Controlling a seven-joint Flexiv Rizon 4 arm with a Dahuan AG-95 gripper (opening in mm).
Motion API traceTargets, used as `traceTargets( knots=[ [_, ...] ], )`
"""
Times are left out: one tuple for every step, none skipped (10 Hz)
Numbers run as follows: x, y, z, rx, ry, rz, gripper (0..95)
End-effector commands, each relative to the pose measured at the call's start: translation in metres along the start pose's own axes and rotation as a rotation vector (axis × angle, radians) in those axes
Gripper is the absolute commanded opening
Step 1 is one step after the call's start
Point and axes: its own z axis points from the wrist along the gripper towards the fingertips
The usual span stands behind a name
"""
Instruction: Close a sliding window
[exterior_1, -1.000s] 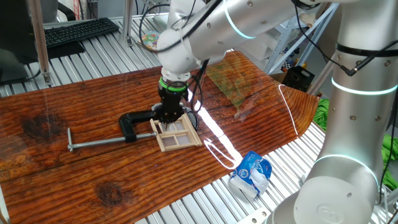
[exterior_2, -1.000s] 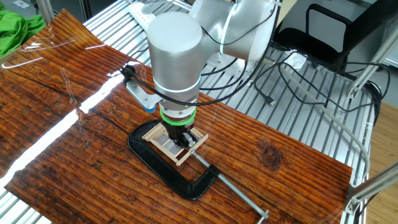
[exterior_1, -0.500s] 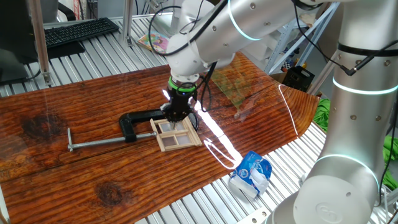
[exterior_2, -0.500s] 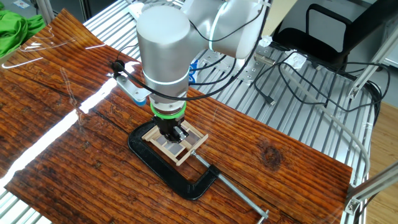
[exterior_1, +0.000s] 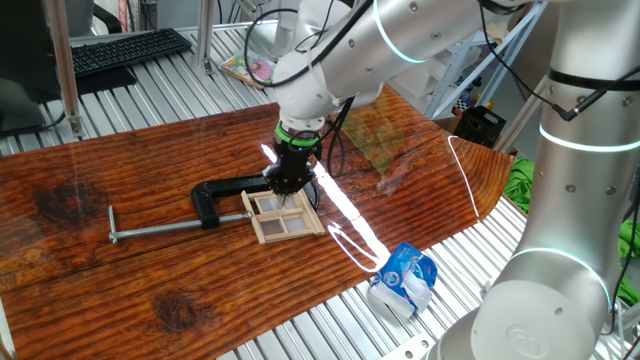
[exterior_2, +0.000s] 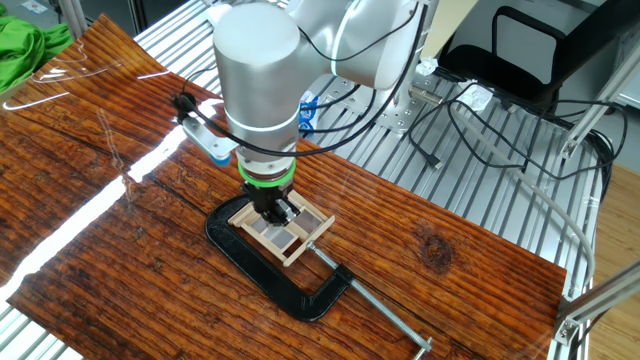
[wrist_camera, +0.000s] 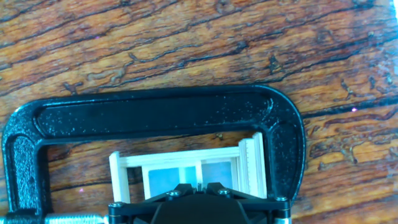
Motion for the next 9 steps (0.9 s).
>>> traceTargets(
  knots=[
    [0.000, -0.001, -0.001, -0.001, 0.001, -0.010, 0.0],
    [-0.002, -0.003, -0.001, -0.002, 0.001, -0.019, 0.0],
    [-0.004, -0.004, 0.000, -0.003, 0.001, -0.024, 0.0],
    [-0.006, -0.006, 0.000, -0.004, 0.001, -0.031, 0.0],
    [-0.008, -0.007, 0.001, -0.007, 0.002, -0.039, 0.0],
    [-0.010, -0.009, 0.001, -0.010, 0.002, -0.051, 0.0],
    [-0.011, -0.010, 0.001, -0.009, 0.004, -0.062, 0.0],
    [-0.012, -0.011, 0.000, -0.009, 0.006, -0.068, 0.0],
    [-0.013, -0.012, 0.000, -0.004, 0.006, -0.081, 0.0]
  ],
)
